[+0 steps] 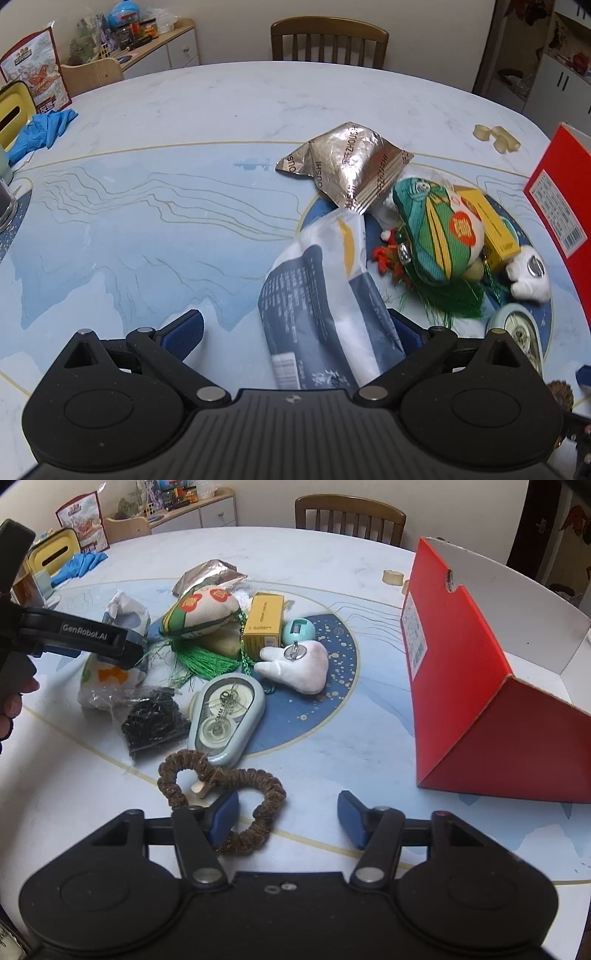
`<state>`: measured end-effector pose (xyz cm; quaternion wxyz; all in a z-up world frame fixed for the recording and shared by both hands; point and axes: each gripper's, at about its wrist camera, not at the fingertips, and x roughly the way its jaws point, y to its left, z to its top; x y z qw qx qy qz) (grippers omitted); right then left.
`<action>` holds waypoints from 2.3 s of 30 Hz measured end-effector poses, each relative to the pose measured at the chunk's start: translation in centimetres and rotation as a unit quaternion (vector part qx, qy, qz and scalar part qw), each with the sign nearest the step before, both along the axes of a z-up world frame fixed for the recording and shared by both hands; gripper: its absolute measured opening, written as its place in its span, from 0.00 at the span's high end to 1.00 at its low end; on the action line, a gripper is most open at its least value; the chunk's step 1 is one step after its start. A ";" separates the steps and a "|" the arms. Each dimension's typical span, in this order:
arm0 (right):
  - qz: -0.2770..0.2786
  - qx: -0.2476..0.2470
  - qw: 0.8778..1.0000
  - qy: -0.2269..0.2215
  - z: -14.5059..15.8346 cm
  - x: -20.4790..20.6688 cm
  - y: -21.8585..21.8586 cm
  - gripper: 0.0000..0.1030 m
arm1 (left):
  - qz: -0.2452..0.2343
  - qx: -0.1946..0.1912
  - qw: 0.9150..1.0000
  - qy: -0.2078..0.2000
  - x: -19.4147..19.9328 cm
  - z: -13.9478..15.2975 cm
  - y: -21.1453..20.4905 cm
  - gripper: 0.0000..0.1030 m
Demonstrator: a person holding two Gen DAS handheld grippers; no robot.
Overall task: Organize objects
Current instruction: 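Grasp the tissue pack with left tool while right tool grasps the bead bracelet, then carry tissue pack and bracelet with both tools over the red shoebox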
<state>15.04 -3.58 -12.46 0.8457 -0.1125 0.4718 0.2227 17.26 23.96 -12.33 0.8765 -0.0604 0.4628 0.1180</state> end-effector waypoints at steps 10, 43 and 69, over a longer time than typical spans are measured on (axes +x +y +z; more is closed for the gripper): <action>0.014 -0.007 1.000 0.002 0.2 -0.2 0.9 0.65 | -0.030 -0.009 0.999 -0.018 -1.0 0.4 0.0 0.39; -0.015 0.092 0.984 -0.152 13.2 1.5 -6.8 0.93 | -0.088 -0.029 0.993 -0.072 -0.8 10.1 -5.2 0.58; -0.082 0.065 0.984 -0.145 11.2 10.6 -23.4 0.93 | -0.197 -0.004 0.979 -0.055 11.8 12.0 -27.6 0.58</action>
